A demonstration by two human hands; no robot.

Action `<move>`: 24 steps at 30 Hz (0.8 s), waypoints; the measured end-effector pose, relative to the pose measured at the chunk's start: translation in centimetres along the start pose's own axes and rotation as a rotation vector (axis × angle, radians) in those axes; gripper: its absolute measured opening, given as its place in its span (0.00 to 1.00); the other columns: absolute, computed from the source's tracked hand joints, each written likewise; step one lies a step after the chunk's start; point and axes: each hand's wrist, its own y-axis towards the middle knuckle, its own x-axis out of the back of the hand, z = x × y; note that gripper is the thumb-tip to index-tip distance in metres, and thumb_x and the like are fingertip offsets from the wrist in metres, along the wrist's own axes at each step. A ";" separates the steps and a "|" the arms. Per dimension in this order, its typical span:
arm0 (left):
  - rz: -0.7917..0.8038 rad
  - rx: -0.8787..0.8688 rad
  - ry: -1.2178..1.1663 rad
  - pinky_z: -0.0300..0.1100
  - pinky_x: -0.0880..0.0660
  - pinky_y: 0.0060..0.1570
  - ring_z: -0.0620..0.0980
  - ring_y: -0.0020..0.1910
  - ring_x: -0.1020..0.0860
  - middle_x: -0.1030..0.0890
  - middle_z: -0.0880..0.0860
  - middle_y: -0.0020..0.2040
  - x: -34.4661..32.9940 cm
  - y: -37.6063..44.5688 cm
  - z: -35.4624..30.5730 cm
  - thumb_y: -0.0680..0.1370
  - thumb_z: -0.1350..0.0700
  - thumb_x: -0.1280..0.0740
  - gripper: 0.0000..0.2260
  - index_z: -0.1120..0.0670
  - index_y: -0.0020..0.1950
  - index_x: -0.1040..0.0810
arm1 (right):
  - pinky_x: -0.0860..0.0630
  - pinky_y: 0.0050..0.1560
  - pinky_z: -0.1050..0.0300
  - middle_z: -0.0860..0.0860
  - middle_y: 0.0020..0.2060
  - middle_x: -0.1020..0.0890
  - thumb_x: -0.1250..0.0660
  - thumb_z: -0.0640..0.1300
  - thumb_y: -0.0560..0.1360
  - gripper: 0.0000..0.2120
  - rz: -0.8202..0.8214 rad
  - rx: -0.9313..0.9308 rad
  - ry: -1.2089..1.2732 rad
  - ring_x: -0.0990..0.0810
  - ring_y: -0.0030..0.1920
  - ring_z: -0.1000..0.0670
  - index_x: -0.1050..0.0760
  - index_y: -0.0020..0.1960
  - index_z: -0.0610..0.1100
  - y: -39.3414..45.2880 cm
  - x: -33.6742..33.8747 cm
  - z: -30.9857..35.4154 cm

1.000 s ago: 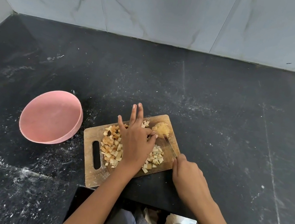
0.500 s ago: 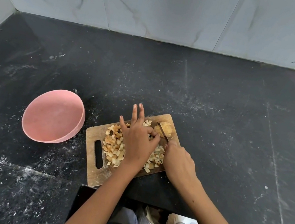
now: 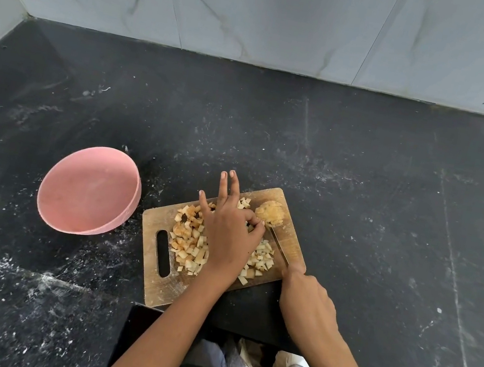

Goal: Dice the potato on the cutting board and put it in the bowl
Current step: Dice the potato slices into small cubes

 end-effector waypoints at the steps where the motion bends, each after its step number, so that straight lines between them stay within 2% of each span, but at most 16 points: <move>1: 0.000 0.000 -0.006 0.65 0.52 0.71 0.58 0.76 0.42 0.35 0.59 0.74 0.0 0.0 0.0 0.68 0.55 0.24 0.09 0.50 0.29 0.20 | 0.30 0.41 0.52 0.43 0.49 0.22 0.50 0.37 0.81 0.11 0.003 0.005 -0.001 0.21 0.50 0.41 0.37 0.62 0.40 -0.2 0.0 -0.3; 6: 0.016 0.012 -0.027 0.64 0.55 0.71 0.57 0.77 0.45 0.37 0.59 0.75 0.1 0.0 0.1 0.69 0.54 0.24 0.07 0.50 0.32 0.18 | 0.27 0.42 0.50 0.44 0.44 0.22 0.51 0.46 0.83 0.12 -0.062 0.084 0.133 0.21 0.45 0.41 0.32 0.55 0.41 -0.2 1.3 -1.0; 10: 0.021 0.052 -0.066 0.61 0.59 0.72 0.55 0.78 0.49 0.41 0.59 0.76 0.3 -0.2 0.4 0.70 0.53 0.24 0.04 0.49 0.36 0.16 | 0.24 0.46 0.48 0.42 0.46 0.20 0.52 0.49 0.83 0.16 -0.114 0.110 0.196 0.21 0.46 0.41 0.30 0.56 0.41 1.2 1.8 0.4; 16: 0.034 0.108 -0.087 0.58 0.61 0.72 0.52 0.78 0.50 0.42 0.57 0.77 0.4 0.2 0.3 0.69 0.53 0.24 0.03 0.49 0.37 0.16 | 0.31 0.43 0.52 0.43 0.51 0.21 0.50 0.42 0.83 0.11 -0.123 0.098 0.130 0.22 0.52 0.41 0.31 0.56 0.42 3.0 1.2 2.3; 24: 0.024 0.091 -0.113 0.59 0.62 0.71 0.51 0.77 0.52 0.41 0.57 0.76 0.0 0.1 0.1 0.69 0.56 0.25 0.08 0.50 0.31 0.20 | 0.27 0.46 0.51 0.44 0.53 0.22 0.50 0.37 0.80 0.12 -0.036 0.052 0.046 0.21 0.52 0.42 0.33 0.61 0.42 1.7 0.9 1.3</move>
